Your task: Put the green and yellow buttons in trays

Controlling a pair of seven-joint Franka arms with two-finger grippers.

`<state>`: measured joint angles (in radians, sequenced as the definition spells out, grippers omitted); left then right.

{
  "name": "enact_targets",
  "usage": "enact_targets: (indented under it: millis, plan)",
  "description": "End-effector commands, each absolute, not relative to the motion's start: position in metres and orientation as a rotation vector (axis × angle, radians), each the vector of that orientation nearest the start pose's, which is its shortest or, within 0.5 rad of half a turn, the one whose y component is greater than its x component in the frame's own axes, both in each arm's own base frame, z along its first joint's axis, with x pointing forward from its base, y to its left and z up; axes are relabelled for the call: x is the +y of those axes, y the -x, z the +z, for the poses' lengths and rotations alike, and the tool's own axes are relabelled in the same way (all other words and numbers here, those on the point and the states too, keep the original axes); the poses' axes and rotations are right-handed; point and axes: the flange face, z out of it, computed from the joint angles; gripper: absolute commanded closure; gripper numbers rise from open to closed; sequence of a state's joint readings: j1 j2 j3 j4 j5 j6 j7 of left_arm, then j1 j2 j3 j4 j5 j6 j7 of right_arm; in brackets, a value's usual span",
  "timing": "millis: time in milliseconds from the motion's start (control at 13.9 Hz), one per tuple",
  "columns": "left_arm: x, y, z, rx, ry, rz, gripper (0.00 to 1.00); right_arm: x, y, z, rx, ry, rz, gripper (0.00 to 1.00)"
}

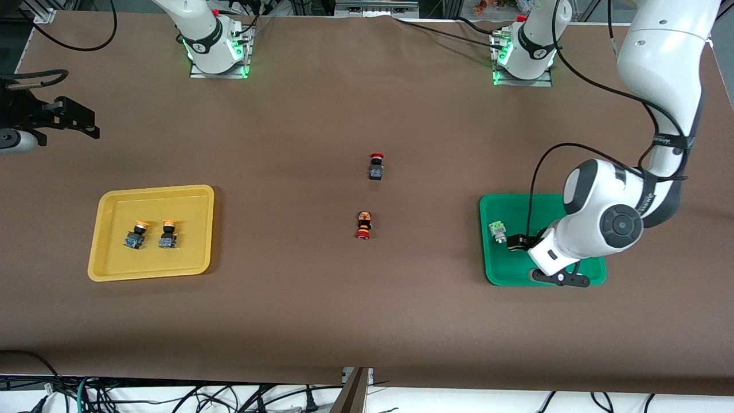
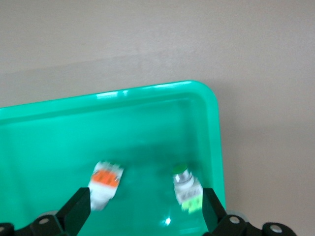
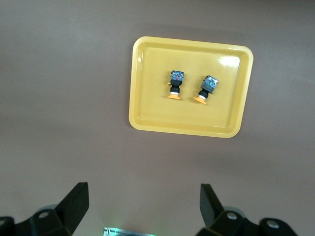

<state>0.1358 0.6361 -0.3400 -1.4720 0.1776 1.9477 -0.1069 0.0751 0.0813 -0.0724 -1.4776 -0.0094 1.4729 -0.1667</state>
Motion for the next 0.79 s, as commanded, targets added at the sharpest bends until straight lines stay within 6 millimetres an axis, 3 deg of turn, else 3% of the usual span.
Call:
enact_targets:
  millis: [0,215,430,574,717]
  plan:
    - [-0.062,-0.682,0.407,0.304,3.091,0.228,0.0,0.001,-0.569,0.616,-0.252,3.146,0.126,0.0]
    - [-0.061,-0.651,0.496,0.321,3.048,0.193,0.0,0.003,-0.569,0.616,-0.24,3.146,0.125,0.0]
    - [-0.057,-0.625,0.553,0.296,3.027,0.138,0.0,0.003,-0.569,0.616,-0.233,3.147,0.123,0.0]
    - [-0.044,-0.607,0.574,0.239,3.097,0.128,0.0,0.003,-0.569,0.616,-0.233,3.145,0.125,0.0]
    - [-0.031,-0.594,0.57,0.174,3.174,0.171,0.0,0.003,-0.569,0.616,-0.233,3.145,0.123,0.0]
